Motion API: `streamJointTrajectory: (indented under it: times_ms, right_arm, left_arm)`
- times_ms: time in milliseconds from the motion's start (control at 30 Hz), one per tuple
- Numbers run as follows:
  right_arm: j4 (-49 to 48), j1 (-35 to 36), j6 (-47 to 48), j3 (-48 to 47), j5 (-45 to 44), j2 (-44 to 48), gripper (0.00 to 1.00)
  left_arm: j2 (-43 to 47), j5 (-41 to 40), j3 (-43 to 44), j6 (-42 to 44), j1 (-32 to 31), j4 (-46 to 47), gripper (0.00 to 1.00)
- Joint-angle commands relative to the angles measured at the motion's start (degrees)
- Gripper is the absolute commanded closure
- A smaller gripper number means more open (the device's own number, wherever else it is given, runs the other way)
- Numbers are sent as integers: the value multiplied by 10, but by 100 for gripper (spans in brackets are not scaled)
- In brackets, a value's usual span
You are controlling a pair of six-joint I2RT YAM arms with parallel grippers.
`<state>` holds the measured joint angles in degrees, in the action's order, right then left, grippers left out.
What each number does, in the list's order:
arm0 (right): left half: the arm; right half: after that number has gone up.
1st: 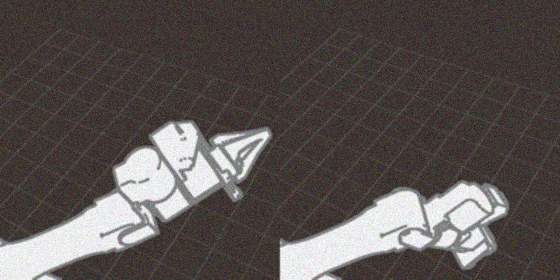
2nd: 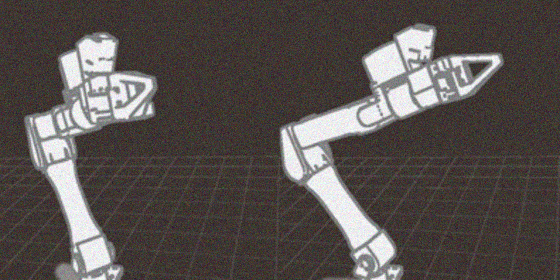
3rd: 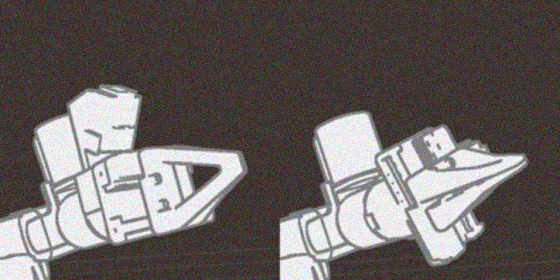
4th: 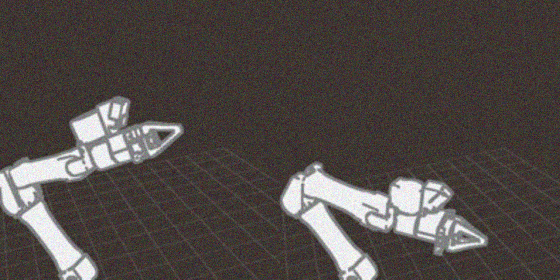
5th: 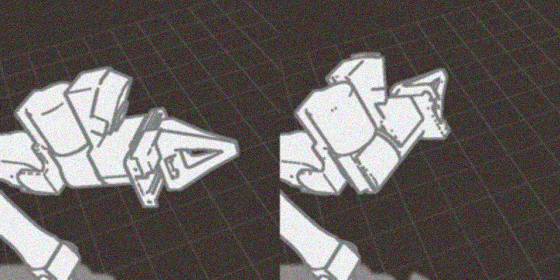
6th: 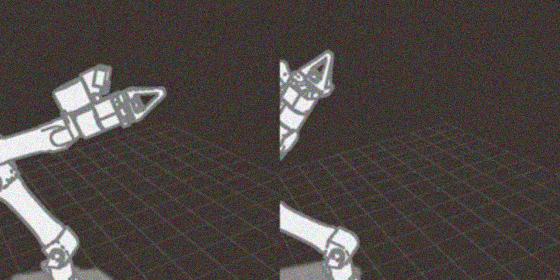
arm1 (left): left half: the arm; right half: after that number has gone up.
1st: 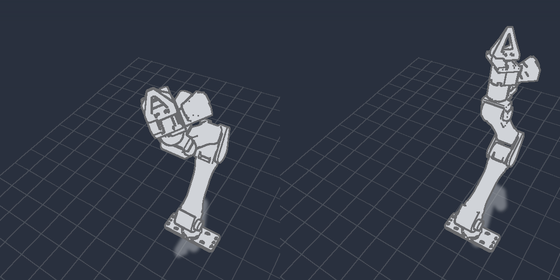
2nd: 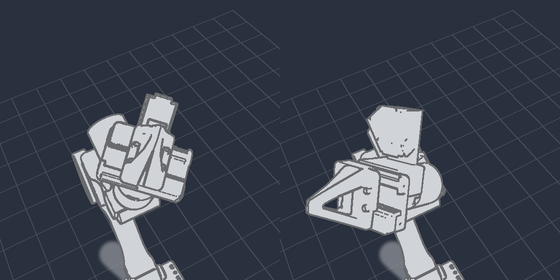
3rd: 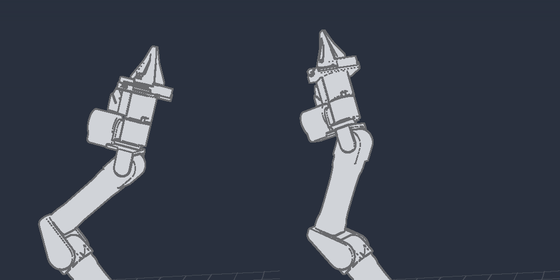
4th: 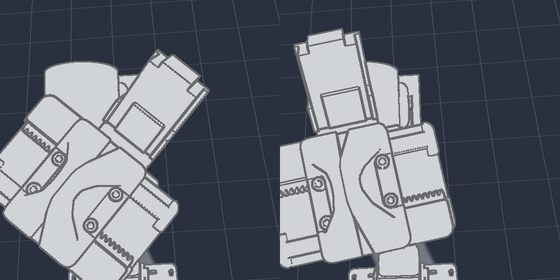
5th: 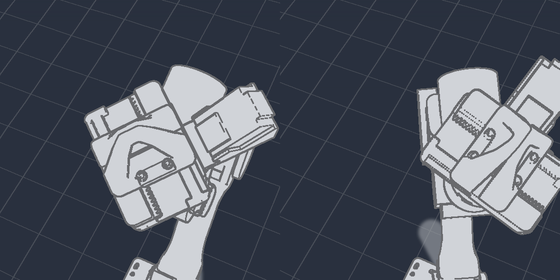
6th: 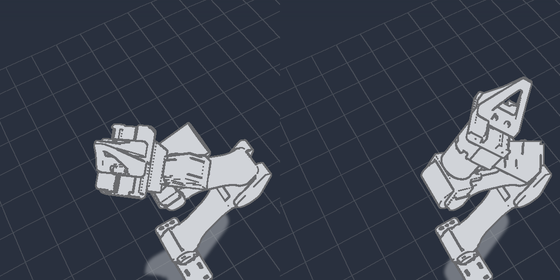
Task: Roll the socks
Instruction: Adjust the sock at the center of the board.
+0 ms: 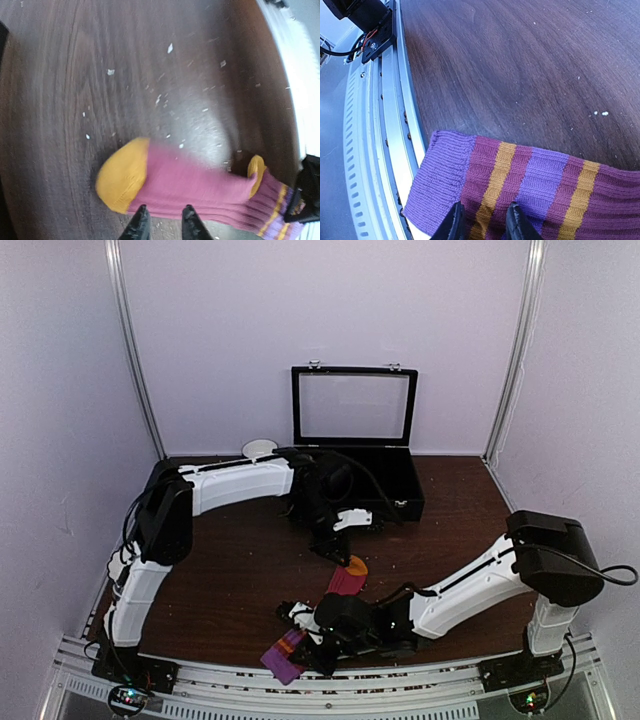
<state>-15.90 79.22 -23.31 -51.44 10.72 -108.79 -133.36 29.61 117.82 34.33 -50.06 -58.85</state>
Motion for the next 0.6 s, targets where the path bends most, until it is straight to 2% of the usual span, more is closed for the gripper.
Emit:
streamJointTrajectory:
  times_ms: [0,33,67,100,267,400,500,567]
  right_arm:
    - [64,7,-7,0,18,-33,71]
    - [63,7,-6,-2,18,-33,71]
    - [61,7,-6,-3,19,-34,71]
    - [60,6,-6,-4,19,-34,71]
    - [47,5,-15,9,9,-20,72]
    - [14,0,-33,48,-1,20,70]
    - [-21,-16,-49,101,-17,86,64]
    - [-13,-29,-48,117,-43,136,57]
  left_arm:
    - [11,-42,-2,-33,-4,25,69]
    - [22,-29,-13,-30,-4,26,62]
    - [35,-11,-25,-26,-4,25,21]
    - [48,10,-37,-23,-4,25,4]
    - [107,76,-74,-13,3,8,2]
    - [139,76,-98,-11,37,1,2]
    - [162,46,-132,14,63,-2,2]
    - [187,37,-164,23,79,1,2]
